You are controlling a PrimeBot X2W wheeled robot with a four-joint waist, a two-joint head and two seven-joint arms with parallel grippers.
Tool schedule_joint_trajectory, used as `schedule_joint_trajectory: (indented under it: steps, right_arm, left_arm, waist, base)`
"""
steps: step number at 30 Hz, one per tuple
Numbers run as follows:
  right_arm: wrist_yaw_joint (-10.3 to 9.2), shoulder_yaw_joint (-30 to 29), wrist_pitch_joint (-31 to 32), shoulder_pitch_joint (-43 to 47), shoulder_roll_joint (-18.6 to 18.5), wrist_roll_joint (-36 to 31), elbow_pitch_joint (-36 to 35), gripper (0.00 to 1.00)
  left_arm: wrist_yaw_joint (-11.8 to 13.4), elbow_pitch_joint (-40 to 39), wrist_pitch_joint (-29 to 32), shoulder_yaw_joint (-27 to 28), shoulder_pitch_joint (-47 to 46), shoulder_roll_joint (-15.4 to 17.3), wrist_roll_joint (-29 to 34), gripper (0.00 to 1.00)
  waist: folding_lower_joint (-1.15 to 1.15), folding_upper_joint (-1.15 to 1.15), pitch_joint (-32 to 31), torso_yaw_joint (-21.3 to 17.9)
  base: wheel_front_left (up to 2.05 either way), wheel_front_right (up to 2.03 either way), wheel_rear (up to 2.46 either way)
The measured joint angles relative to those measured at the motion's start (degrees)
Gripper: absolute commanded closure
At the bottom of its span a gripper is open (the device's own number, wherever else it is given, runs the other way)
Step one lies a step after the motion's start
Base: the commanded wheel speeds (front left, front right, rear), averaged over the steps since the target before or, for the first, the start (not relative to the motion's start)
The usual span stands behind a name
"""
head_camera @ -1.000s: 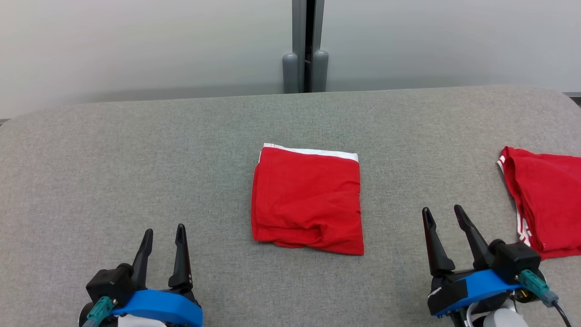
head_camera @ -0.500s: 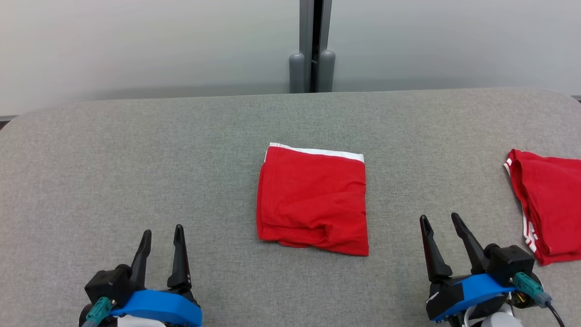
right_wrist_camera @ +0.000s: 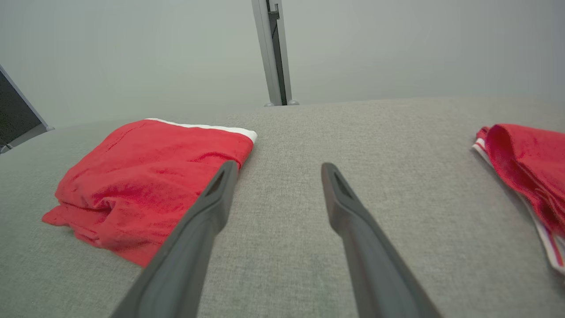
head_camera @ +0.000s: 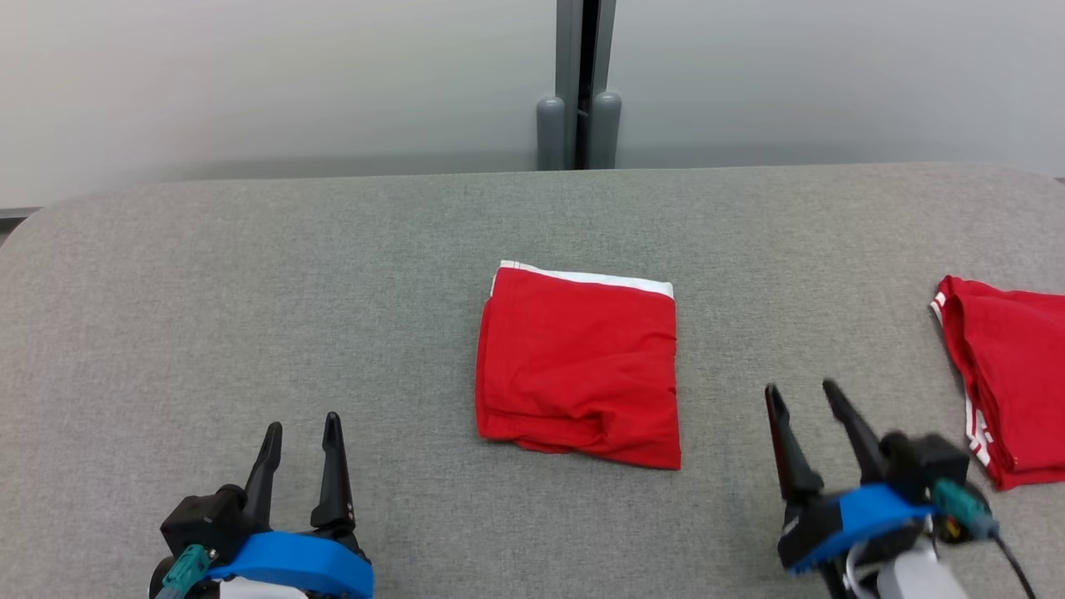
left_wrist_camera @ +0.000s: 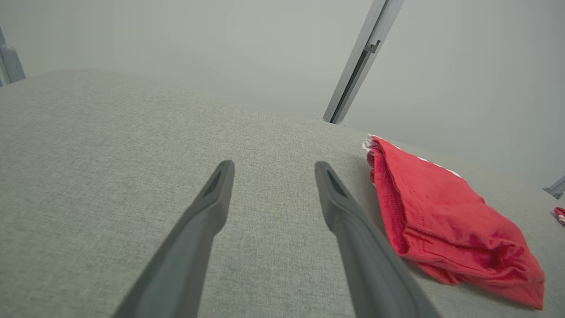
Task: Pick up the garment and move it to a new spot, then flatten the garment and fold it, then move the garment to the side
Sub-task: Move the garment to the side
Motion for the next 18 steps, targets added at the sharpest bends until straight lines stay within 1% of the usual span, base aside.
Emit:
schedule_joint_trajectory:
  steps: [2,5,7,14,18]
  right_arm:
    - [0.00,-0.7,0.9,-2.3,0.0,-1.8,0.3,0.00]
    - [0.00,-1.6,4.8,-6.6,0.0,-4.0,0.3,0.00]
    - [0.00,-1.8,9.8,-9.2,-0.1,-4.5,0.9,0.00]
    - [0.00,-1.7,28.1,-16.2,0.0,-3.3,5.4,0.00]
    - [0.00,-1.8,36.0,-18.4,-0.1,-2.4,8.3,0.00]
  left_arm:
    - [0.0,0.1,0.0,0.0,-0.1,-0.1,0.3,0.00]
    - [0.0,0.0,0.0,0.6,-0.3,0.0,0.5,0.00]
    - [0.0,-0.1,0.0,0.7,-0.8,0.0,0.7,0.00]
    - [-0.1,-0.5,0.0,0.9,-1.2,-0.3,1.5,0.00]
    - [-0.1,-0.6,0.0,1.3,-1.5,-0.5,1.5,0.00]
  waist:
    - [0.00,0.00,0.1,0.2]
    - [0.00,0.00,0.5,0.7]
    - [0.00,0.00,0.9,1.2]
    - [0.00,0.00,2.6,4.1]
    - [0.00,0.00,3.9,6.1]
  base:
    - [0.00,0.00,0.00]
    - [0.00,0.00,0.00]
    - [0.00,0.00,0.00]
    - [0.00,0.00,0.00]
    - [0.00,0.00,0.00]
